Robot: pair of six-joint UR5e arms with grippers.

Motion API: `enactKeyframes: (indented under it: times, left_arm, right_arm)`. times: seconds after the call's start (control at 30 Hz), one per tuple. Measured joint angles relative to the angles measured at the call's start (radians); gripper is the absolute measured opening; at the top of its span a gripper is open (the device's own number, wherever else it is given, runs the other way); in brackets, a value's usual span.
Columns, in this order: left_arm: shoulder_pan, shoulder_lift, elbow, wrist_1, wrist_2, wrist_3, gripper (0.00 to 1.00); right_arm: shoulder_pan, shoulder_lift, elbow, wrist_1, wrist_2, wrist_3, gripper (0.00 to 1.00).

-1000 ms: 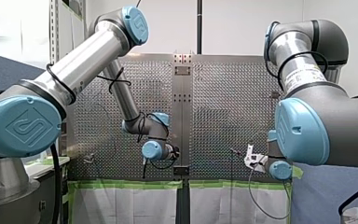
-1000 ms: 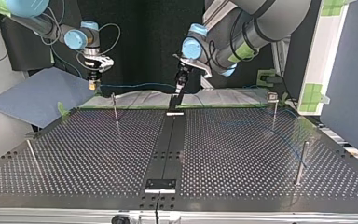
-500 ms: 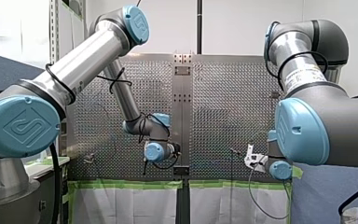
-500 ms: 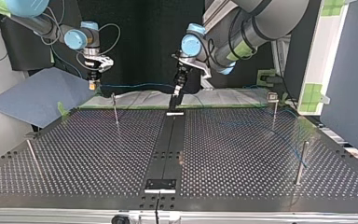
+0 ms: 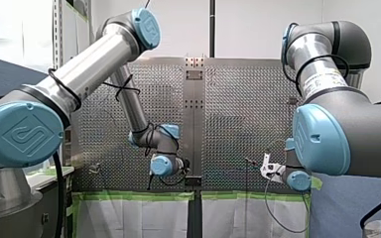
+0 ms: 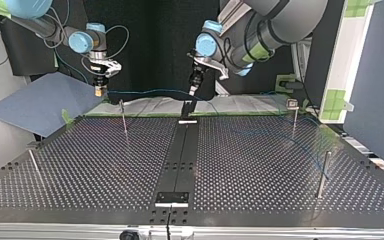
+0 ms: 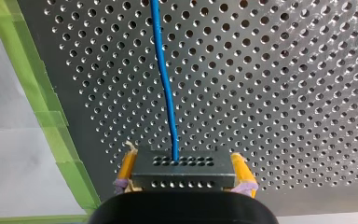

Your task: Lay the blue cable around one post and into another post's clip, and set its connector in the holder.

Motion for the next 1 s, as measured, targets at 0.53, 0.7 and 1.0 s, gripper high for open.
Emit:
enactKeyframes:
  times: [0.53, 0.7, 1.0]
  left_arm:
    - [-0.007, -0.072, 0.053, -0.003, -0.011, -0.034, 1.00]
    - [-0.017, -0.106, 0.088, -0.036, -0.024, -0.030, 1.00]
    - [-0.032, -0.122, 0.167, -0.103, -0.052, -0.059, 1.00]
  right_arm:
    - [0.004, 0.000, -0.003, 0.006, 0.000, -0.003, 0.00]
    - [0.005, 0.000, -0.003, 0.006, 0.000, -0.002, 0.00]
    - [0.004, 0.000, -0.003, 0.006, 0.000, -0.003, 0.00]
